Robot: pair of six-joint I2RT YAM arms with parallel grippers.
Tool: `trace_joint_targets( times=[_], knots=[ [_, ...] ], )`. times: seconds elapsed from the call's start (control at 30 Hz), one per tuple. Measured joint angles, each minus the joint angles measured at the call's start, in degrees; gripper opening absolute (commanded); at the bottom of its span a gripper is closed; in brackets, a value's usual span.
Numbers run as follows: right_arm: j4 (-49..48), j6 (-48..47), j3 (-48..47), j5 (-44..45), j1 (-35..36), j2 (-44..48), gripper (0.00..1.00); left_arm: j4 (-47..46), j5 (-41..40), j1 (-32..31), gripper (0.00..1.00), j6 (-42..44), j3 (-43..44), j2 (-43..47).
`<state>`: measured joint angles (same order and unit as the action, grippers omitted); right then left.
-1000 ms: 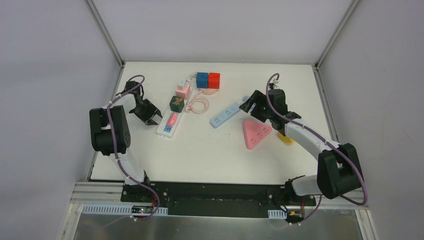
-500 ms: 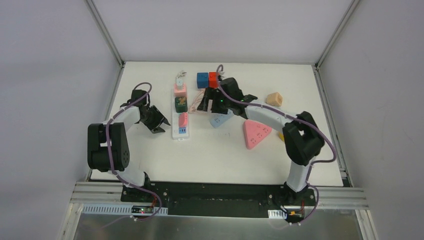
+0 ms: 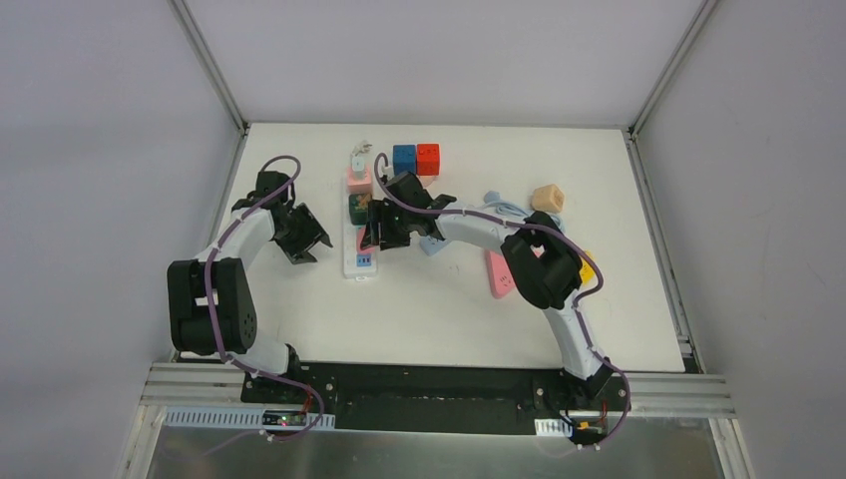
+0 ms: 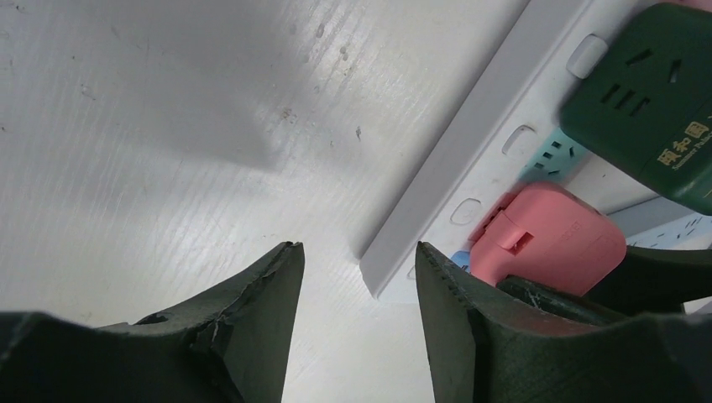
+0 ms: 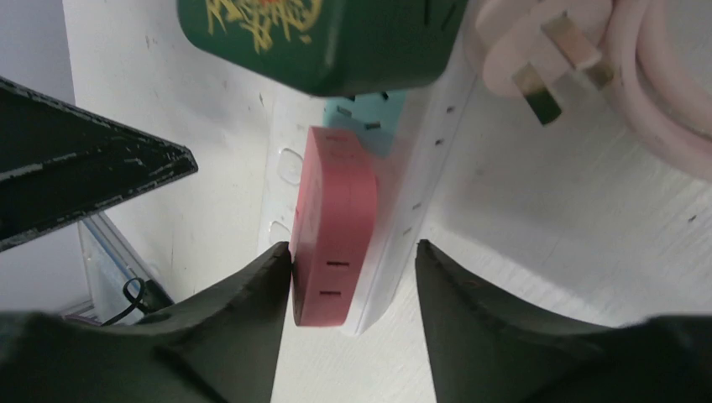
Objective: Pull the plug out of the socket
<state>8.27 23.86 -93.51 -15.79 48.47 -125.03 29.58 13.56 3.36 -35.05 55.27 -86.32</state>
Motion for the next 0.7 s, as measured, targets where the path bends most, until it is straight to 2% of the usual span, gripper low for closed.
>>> trace_joint_targets(
  times=[0.1,0.33,0.7],
  knots=[
    [-0.04,0.28,-1.97,-0.20,0.02,-1.16,0.41,0.66,-0.15,0.00,0.54,0.59,0.02,0.00],
    [-1.05,1.99,-3.34,-1.40,-0.11,-1.57,0.02,1.38,0.09,0.00,0.55,1.49,0.50,0.00],
    [3.48,-1.36,-3.87,-6.56,-1.66,-1.44,0.00,-0.50,5.57,-0.39,0.57,1.33,0.83,-0.68]
  ],
)
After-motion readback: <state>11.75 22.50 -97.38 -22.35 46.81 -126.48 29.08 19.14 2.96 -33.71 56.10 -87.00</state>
